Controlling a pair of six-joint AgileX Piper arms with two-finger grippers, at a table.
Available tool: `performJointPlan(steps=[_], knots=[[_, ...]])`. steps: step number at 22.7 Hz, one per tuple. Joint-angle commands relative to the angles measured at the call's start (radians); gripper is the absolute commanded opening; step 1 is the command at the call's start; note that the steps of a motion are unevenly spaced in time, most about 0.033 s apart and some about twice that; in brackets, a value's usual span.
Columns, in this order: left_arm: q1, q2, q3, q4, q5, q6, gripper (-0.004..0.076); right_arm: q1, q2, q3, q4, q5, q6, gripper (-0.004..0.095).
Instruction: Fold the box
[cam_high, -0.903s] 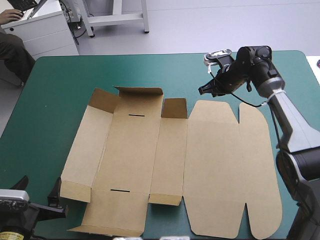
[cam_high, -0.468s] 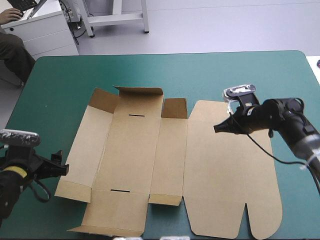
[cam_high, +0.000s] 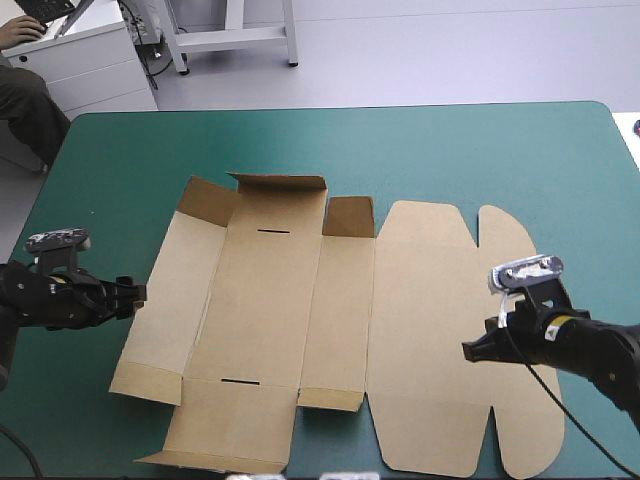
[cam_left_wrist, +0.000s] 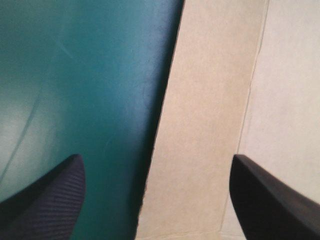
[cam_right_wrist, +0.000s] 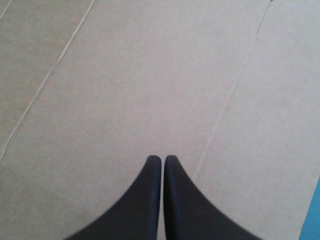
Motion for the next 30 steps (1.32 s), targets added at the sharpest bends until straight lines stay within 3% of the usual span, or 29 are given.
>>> performJointPlan(steps=[1, 10, 20, 22, 24, 25, 27, 30], knots=[[0.150, 0.038, -0.036, -0.272, 0.033, 0.172, 0.0564, -0.006, -0.118, 0.023, 0.015, 0.003, 0.024, -0.0001], [0.211, 0.276, -0.036, -0.396, 0.191, 0.414, 0.0564, -0.006, -0.384, 0.056, 0.006, 0.069, 0.093, -0.0001], [0.052, 0.406, -0.033, -0.367, 0.276, 0.436, 0.0561, -0.006, -0.419, 0.056, 0.006, 0.128, 0.100, -0.0001], [0.040, 0.406, -0.033, -0.385, 0.296, 0.436, 0.0482, -0.006, -0.419, 0.056, 0.006, 0.128, 0.100, -0.0001], [0.033, 0.406, -0.033, -0.362, 0.296, 0.402, 0.0288, -0.006, -0.419, 0.056, 0.006, 0.130, 0.100, -0.0001], [0.033, 0.406, -0.033, -0.365, 0.296, 0.394, 0.0153, -0.006, -0.419, 0.056, 0.006, 0.130, 0.100, -0.0001], [0.033, 0.406, -0.033, -0.370, 0.296, 0.382, 0.0001, -0.006, -0.419, 0.056, 0.006, 0.135, 0.100, -0.0001], [0.033, 0.404, -0.033, -0.382, 0.296, 0.384, -0.0005, -0.006, -0.419, 0.056, 0.004, 0.144, 0.100, -0.0001]])
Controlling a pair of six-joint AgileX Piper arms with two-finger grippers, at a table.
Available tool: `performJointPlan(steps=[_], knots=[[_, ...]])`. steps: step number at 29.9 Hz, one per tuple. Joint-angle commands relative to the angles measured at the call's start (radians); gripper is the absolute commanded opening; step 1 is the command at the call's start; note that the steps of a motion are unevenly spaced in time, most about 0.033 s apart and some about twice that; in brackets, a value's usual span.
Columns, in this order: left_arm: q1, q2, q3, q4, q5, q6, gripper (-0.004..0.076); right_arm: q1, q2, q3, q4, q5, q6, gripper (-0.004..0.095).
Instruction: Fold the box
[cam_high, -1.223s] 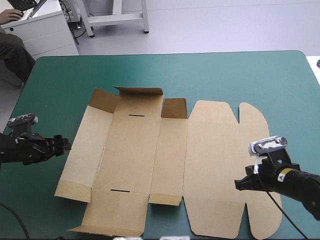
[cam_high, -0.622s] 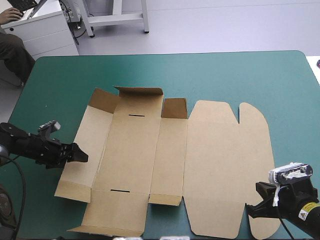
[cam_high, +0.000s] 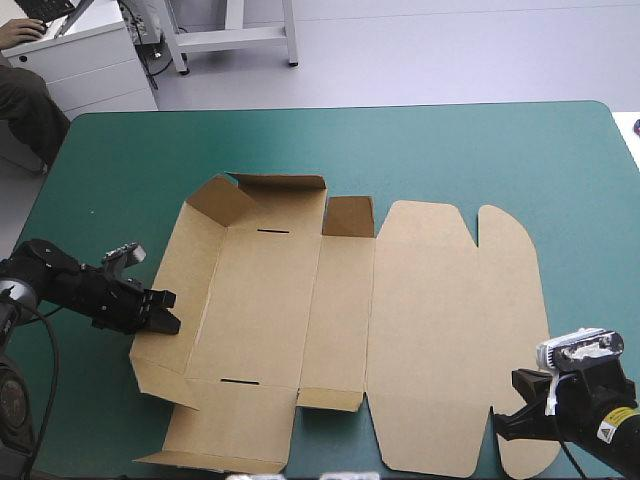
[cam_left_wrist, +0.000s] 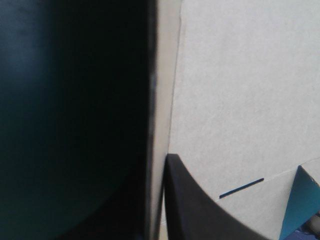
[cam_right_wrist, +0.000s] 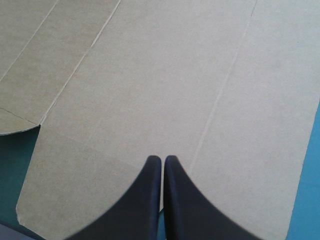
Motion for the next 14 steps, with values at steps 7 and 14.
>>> performJointPlan(steps=[7, 14], knots=[[-0.008, -0.056, -0.091, -0.006, 0.075, -0.001, -0.0010, -0.006, 0.006, -0.025, 0.008, -0.019, 0.001, -0.0001], [-0.152, -0.030, -0.274, 0.135, 0.052, -0.008, -0.0010, -0.006, 0.006, -0.025, 0.012, -0.002, 0.001, -0.0001]])
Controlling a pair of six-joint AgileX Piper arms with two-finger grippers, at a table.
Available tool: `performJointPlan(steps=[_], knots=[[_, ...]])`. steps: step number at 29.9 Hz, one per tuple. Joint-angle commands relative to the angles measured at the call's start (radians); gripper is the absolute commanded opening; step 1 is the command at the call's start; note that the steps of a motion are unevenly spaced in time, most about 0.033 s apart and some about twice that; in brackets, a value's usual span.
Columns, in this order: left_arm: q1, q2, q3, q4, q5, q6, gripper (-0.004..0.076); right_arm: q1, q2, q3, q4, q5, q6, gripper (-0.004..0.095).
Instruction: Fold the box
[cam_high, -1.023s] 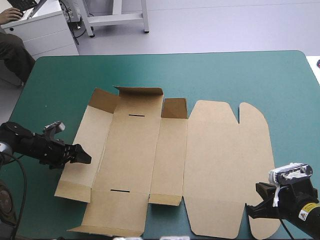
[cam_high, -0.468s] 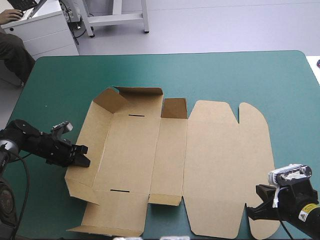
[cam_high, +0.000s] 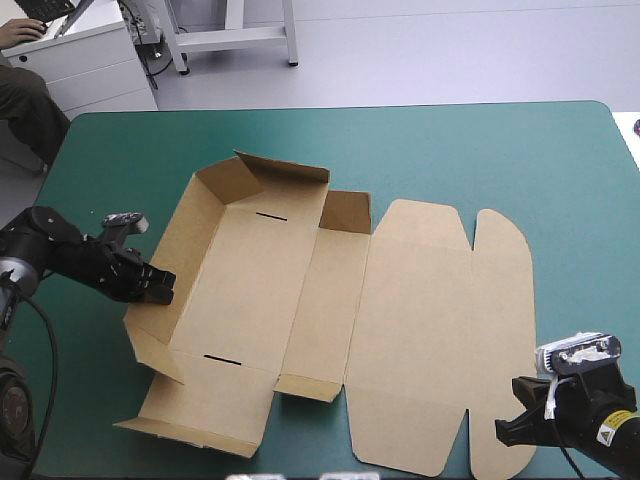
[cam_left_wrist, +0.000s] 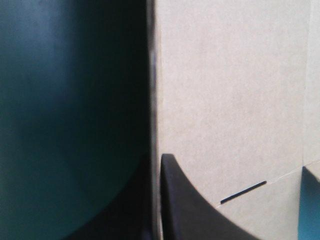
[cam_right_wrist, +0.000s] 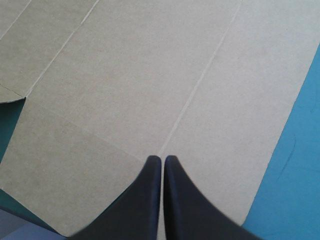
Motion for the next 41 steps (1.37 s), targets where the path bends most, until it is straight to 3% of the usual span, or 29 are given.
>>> performJointPlan(steps=[1, 7, 17, 24, 29, 35, 41], knots=[[-0.098, -0.010, -0.119, 0.072, 0.041, -0.009, -0.0010, -0.006, 0.006, -0.025, 0.012, -0.045, -0.002, -0.0001], [-0.300, 0.043, -0.296, 0.346, -0.034, -0.009, -0.0010, -0.006, 0.006, -0.025, 0.012, -0.043, 0.005, -0.0001], [-0.510, 0.167, -0.490, 0.796, -0.042, -0.009, -0.0010, -0.006, 0.006, -0.025, 0.059, -0.043, 0.031, -0.0001], [-0.640, 0.214, -0.504, 1.080, -0.191, -0.009, -0.0010, -0.006, 0.006, -0.025, 0.066, -0.043, 0.035, -0.0001], [-0.708, 0.214, -0.504, 1.108, -0.275, -0.071, -0.0010, -0.006, 0.006, -0.025, 0.066, -0.043, 0.040, -0.0001], [-0.794, 0.200, -0.482, 1.108, -0.294, -0.107, -0.0010, -0.006, 0.006, -0.025, 0.068, -0.043, 0.042, -0.0001], [-0.899, 0.153, -0.430, 1.247, -0.378, -0.202, -0.0010, -0.006, 0.006, -0.025, 0.068, -0.043, 0.042, -0.0001]])
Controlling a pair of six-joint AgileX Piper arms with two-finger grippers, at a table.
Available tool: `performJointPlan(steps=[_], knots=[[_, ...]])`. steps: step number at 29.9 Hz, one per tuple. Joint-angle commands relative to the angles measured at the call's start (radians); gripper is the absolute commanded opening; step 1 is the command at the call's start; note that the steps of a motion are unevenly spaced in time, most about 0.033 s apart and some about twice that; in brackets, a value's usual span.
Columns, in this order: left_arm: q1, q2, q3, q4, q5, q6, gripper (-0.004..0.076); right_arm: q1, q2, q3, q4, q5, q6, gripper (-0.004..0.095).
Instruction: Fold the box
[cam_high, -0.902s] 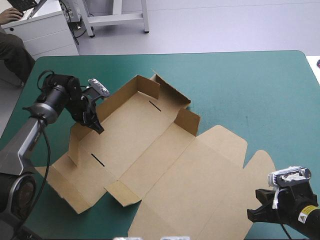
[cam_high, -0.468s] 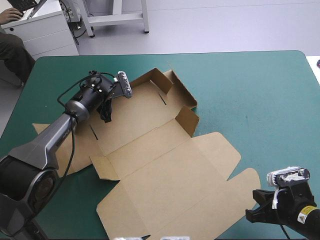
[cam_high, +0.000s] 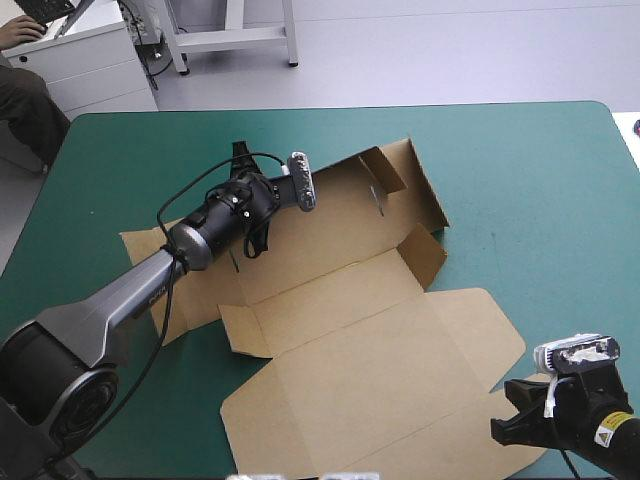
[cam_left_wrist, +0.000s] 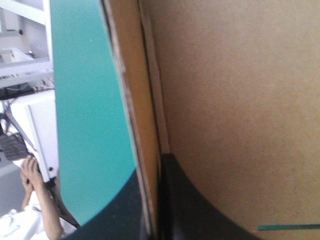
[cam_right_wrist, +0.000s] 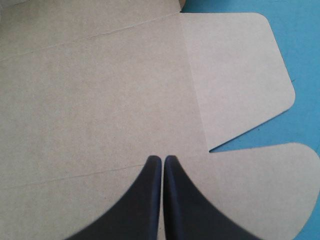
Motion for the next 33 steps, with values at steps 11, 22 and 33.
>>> performJointPlan(steps=[11, 22, 33], knots=[[-0.190, -0.200, 0.180, 0.249, -0.111, -0.177, -0.0010, -0.006, 0.006, -0.025, 0.016, -0.047, 0.000, -0.0001], [-0.282, -0.346, 0.429, 0.674, -0.216, -0.453, -0.0010, -0.006, 0.006, -0.025, 0.016, -0.047, 0.013, -0.0001], [-0.323, -0.460, 0.655, 1.086, -0.226, -0.873, -0.0010, -0.006, 0.006, -0.025, 0.021, -0.047, 0.027, -0.0001]])
